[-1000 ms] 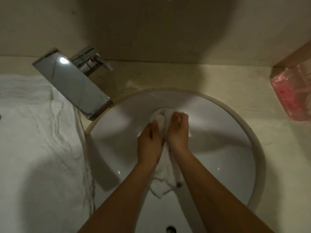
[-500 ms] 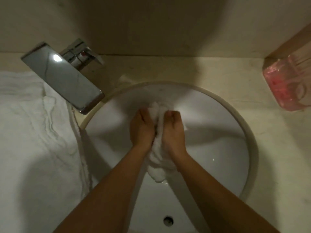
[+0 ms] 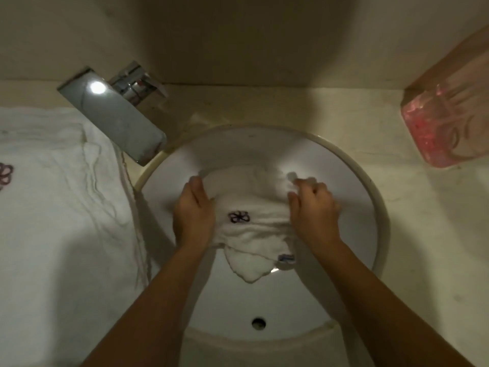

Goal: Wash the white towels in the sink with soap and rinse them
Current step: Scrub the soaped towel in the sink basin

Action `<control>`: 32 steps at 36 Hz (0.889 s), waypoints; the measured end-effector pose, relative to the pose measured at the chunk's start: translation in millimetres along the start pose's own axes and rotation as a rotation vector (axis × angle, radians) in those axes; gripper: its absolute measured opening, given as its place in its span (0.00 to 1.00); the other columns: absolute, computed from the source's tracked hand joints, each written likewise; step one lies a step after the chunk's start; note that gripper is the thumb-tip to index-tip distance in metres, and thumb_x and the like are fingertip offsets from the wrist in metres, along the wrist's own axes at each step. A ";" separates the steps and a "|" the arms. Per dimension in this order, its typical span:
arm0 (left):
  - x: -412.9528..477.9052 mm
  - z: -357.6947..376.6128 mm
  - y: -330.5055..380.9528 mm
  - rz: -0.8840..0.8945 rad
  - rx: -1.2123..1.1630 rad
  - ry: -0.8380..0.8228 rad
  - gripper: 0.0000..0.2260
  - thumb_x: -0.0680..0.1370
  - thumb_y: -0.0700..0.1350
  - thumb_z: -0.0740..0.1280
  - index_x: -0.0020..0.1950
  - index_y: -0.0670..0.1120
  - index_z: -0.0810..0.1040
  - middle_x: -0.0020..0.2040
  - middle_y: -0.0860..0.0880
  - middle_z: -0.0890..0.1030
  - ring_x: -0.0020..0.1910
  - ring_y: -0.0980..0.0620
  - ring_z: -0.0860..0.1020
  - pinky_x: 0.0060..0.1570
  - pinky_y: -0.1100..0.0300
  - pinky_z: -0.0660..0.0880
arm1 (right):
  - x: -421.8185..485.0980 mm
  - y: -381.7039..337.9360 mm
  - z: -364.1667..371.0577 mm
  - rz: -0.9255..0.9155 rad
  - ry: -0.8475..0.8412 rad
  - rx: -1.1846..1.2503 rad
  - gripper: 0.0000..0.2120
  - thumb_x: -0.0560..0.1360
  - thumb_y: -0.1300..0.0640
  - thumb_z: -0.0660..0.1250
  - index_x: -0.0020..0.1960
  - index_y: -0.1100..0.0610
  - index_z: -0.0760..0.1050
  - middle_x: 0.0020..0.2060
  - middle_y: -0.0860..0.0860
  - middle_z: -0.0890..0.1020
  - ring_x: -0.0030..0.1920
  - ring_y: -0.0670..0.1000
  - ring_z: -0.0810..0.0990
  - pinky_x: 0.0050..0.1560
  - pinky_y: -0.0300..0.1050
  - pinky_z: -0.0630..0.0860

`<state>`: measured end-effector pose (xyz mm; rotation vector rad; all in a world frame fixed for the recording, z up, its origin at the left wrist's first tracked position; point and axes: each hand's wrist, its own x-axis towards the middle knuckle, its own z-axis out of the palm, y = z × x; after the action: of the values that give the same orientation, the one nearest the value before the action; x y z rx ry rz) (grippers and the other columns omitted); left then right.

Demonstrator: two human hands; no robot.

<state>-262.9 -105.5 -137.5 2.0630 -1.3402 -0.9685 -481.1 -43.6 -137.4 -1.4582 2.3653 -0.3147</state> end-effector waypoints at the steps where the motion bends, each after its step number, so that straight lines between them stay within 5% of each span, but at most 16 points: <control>1: 2.6 -1.2 -1.0 0.061 0.085 0.040 0.16 0.89 0.50 0.55 0.58 0.44 0.80 0.51 0.46 0.79 0.52 0.43 0.79 0.50 0.52 0.74 | -2.7 3.1 -5.6 0.023 -0.008 -0.021 0.20 0.82 0.51 0.63 0.71 0.57 0.77 0.59 0.64 0.79 0.58 0.68 0.78 0.57 0.61 0.71; 4: 14.4 8.1 15.0 0.242 0.267 0.075 0.16 0.86 0.49 0.60 0.60 0.40 0.82 0.57 0.39 0.81 0.56 0.36 0.79 0.58 0.44 0.76 | 9.9 -2.4 -16.8 0.133 -0.104 0.012 0.28 0.79 0.49 0.61 0.76 0.60 0.71 0.68 0.66 0.75 0.66 0.69 0.74 0.66 0.62 0.70; 9: 39.6 58.7 56.9 0.433 0.442 -0.315 0.24 0.86 0.54 0.50 0.72 0.46 0.76 0.71 0.42 0.78 0.69 0.40 0.74 0.67 0.51 0.66 | 48.0 -28.6 -8.5 0.390 -0.278 0.315 0.33 0.79 0.37 0.67 0.74 0.58 0.67 0.69 0.62 0.76 0.68 0.65 0.76 0.69 0.57 0.74; 13: 44.4 79.1 40.3 0.487 0.705 -0.475 0.18 0.87 0.53 0.52 0.72 0.52 0.75 0.71 0.44 0.77 0.70 0.41 0.74 0.65 0.51 0.65 | 44.9 -37.6 -1.3 0.226 -0.475 0.171 0.29 0.80 0.40 0.70 0.71 0.59 0.72 0.61 0.57 0.81 0.58 0.59 0.80 0.50 0.45 0.72; 15: 40.0 71.1 35.5 0.514 0.667 -0.506 0.22 0.86 0.56 0.47 0.70 0.56 0.77 0.66 0.48 0.82 0.63 0.43 0.79 0.61 0.50 0.69 | 35.2 -34.0 -5.7 0.064 -0.532 0.147 0.23 0.80 0.47 0.73 0.68 0.60 0.76 0.61 0.58 0.79 0.59 0.58 0.79 0.49 0.41 0.68; 18: 35.2 46.7 31.7 0.460 0.535 -0.452 0.25 0.88 0.57 0.46 0.58 0.50 0.82 0.52 0.45 0.85 0.51 0.43 0.82 0.53 0.51 0.73 | 33.3 -21.7 -21.5 -0.040 -0.557 0.186 0.19 0.79 0.51 0.75 0.66 0.53 0.75 0.66 0.58 0.71 0.67 0.57 0.71 0.54 0.37 0.65; 22: 35.3 13.2 37.7 0.345 0.455 -0.301 0.27 0.86 0.61 0.48 0.46 0.43 0.75 0.44 0.45 0.78 0.48 0.40 0.78 0.46 0.51 0.67 | 63.6 -18.6 -43.6 -0.047 -0.515 0.104 0.23 0.81 0.48 0.72 0.73 0.52 0.71 0.61 0.58 0.80 0.61 0.62 0.80 0.51 0.46 0.71; 26: 34.5 6.7 44.9 0.250 0.366 -0.168 0.24 0.88 0.59 0.51 0.51 0.41 0.76 0.52 0.37 0.82 0.53 0.35 0.80 0.49 0.49 0.70 | 67.2 -44.0 -33.1 -0.099 -0.192 -0.038 0.22 0.84 0.45 0.65 0.74 0.56 0.71 0.60 0.61 0.81 0.59 0.66 0.81 0.55 0.57 0.76; 32: 26.8 34.4 21.3 0.081 0.261 -0.148 0.27 0.88 0.57 0.48 0.60 0.38 0.78 0.56 0.36 0.83 0.57 0.35 0.81 0.54 0.49 0.73 | 18.2 -53.6 17.4 0.099 -0.210 -0.044 0.30 0.83 0.33 0.53 0.76 0.50 0.70 0.64 0.55 0.80 0.65 0.61 0.78 0.65 0.57 0.71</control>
<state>-294.7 -139.4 -151.6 2.1380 -1.6924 -0.9706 -437.8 -84.0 -137.1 -1.3167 2.2769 -0.0804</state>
